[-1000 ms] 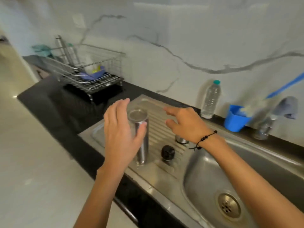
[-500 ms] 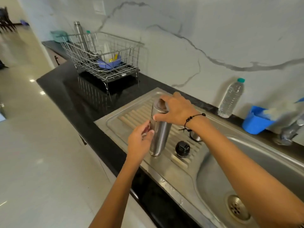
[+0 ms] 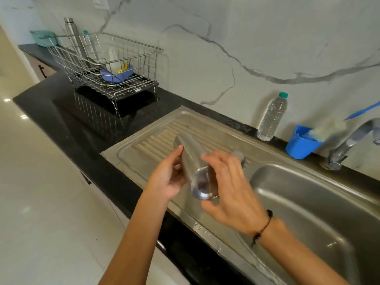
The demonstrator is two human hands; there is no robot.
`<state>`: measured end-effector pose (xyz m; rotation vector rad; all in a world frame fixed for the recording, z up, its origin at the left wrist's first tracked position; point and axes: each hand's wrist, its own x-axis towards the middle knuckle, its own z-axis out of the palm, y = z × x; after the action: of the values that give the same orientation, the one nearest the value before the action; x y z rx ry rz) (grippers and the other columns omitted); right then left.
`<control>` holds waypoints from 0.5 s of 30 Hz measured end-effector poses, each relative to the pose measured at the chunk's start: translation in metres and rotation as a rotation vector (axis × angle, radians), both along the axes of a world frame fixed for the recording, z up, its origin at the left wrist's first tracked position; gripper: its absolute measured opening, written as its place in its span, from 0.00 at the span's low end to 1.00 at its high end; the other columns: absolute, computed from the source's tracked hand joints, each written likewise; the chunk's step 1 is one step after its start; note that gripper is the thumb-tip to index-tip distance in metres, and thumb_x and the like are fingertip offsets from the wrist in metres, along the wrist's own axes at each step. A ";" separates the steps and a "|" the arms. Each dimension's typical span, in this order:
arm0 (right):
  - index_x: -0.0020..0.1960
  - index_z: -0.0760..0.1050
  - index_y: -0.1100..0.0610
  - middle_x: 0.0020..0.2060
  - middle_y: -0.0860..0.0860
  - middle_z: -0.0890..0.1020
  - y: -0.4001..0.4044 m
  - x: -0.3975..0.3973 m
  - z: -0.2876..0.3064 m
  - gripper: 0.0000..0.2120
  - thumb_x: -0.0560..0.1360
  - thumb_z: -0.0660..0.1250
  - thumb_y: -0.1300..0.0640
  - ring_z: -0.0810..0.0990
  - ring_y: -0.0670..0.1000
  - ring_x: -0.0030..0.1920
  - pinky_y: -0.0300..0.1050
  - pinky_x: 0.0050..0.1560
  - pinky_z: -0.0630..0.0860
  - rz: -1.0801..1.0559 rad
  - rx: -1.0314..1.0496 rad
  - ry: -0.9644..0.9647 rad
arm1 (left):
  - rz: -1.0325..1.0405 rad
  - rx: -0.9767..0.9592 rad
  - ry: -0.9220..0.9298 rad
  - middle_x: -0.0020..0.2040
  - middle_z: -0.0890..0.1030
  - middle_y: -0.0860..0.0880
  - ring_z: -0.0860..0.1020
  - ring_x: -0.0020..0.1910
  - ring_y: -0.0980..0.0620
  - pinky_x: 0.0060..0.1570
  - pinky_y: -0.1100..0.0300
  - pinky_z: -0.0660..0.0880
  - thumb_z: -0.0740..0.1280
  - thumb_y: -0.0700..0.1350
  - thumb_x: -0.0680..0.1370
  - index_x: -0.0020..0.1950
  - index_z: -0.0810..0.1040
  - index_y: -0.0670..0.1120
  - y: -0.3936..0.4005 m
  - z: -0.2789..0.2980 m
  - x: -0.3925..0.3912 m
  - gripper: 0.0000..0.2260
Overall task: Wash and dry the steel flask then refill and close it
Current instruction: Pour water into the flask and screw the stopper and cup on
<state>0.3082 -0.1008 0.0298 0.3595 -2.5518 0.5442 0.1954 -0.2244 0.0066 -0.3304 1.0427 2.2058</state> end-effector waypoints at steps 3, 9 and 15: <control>0.73 0.45 0.41 0.68 0.36 0.55 0.007 0.006 -0.002 0.48 0.64 0.72 0.52 0.54 0.33 0.69 0.23 0.64 0.55 0.052 -0.446 -0.367 | 0.102 -0.030 0.097 0.44 0.84 0.45 0.82 0.47 0.49 0.46 0.54 0.79 0.70 0.44 0.74 0.59 0.76 0.40 0.002 0.004 0.005 0.16; 0.75 0.53 0.49 0.68 0.40 0.64 0.020 -0.024 0.001 0.31 0.75 0.58 0.44 0.66 0.36 0.64 0.27 0.62 0.63 -0.005 -0.782 -0.672 | 0.213 -0.089 0.418 0.60 0.79 0.44 0.78 0.60 0.48 0.58 0.52 0.76 0.68 0.40 0.72 0.69 0.70 0.41 -0.002 -0.002 -0.001 0.25; 0.70 0.59 0.44 0.55 0.60 0.78 0.024 -0.053 -0.020 0.37 0.70 0.68 0.70 0.78 0.58 0.55 0.53 0.58 0.76 0.023 -0.765 -0.770 | 0.056 -0.287 0.918 0.67 0.75 0.47 0.75 0.64 0.51 0.60 0.53 0.75 0.75 0.44 0.69 0.75 0.61 0.46 -0.015 -0.016 -0.001 0.38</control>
<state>0.2555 -0.0770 0.0098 -0.1362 -2.7241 1.8704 0.1948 -0.2393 -0.0096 0.6102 1.8380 2.2697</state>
